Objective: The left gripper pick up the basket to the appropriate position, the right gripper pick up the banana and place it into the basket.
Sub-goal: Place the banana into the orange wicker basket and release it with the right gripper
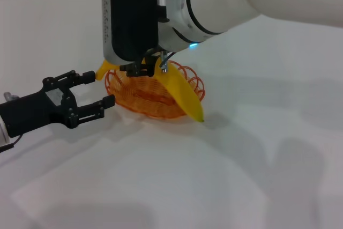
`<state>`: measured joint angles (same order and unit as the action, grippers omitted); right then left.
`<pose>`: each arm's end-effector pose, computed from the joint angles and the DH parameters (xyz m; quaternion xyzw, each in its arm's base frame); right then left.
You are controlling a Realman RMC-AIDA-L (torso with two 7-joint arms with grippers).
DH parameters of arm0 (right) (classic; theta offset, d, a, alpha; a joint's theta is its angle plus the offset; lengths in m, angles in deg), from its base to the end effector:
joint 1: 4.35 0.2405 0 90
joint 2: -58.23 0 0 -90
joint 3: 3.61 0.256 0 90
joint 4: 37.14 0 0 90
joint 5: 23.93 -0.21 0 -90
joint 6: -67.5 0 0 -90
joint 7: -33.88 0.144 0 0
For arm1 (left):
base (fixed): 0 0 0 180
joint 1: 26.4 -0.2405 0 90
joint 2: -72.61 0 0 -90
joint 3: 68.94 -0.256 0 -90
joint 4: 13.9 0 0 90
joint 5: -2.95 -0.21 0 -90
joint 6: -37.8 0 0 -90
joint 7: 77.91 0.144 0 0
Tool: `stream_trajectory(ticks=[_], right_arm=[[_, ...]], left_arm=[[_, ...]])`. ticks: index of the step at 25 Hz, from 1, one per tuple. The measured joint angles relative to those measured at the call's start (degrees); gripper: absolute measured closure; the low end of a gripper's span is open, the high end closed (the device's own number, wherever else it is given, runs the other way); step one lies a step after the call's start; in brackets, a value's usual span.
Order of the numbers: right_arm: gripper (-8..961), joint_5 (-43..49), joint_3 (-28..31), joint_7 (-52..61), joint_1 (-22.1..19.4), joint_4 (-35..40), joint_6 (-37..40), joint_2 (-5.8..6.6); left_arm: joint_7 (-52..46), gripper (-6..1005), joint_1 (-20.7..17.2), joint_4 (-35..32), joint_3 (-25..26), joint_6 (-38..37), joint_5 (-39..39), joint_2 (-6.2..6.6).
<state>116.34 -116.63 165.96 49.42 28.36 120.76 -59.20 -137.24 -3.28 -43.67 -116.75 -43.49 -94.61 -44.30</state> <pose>0.0483 0.3795 -0.1122 -0.9632 -0.1340 -0.1366 0.1890 -0.3007 0.3111 -0.0047 -0.9238 -0.1612 -0.2570 0.2337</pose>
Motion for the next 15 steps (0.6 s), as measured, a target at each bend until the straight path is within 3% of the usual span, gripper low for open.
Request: stream_trajectory(ticks=[7, 13, 15], right_arm=[[471, 0.1, -0.1, 0.2, 0.0, 0.3, 0.0, 0.01], [261, 0.0, -0.1, 0.3, 0.0, 0.6, 0.0, 0.01], [232, 0.0, -0.1, 0.3, -0.4, 1.5, 0.0, 0.01]], left_arm=[[0.0, 203, 0.0, 0.1, 0.0, 0.0, 0.0, 0.02], [0.0, 203, 0.0, 0.1, 0.0, 0.0, 0.0, 0.02], [0.0, 203, 0.0, 0.1, 0.0, 0.0, 0.0, 0.02]])
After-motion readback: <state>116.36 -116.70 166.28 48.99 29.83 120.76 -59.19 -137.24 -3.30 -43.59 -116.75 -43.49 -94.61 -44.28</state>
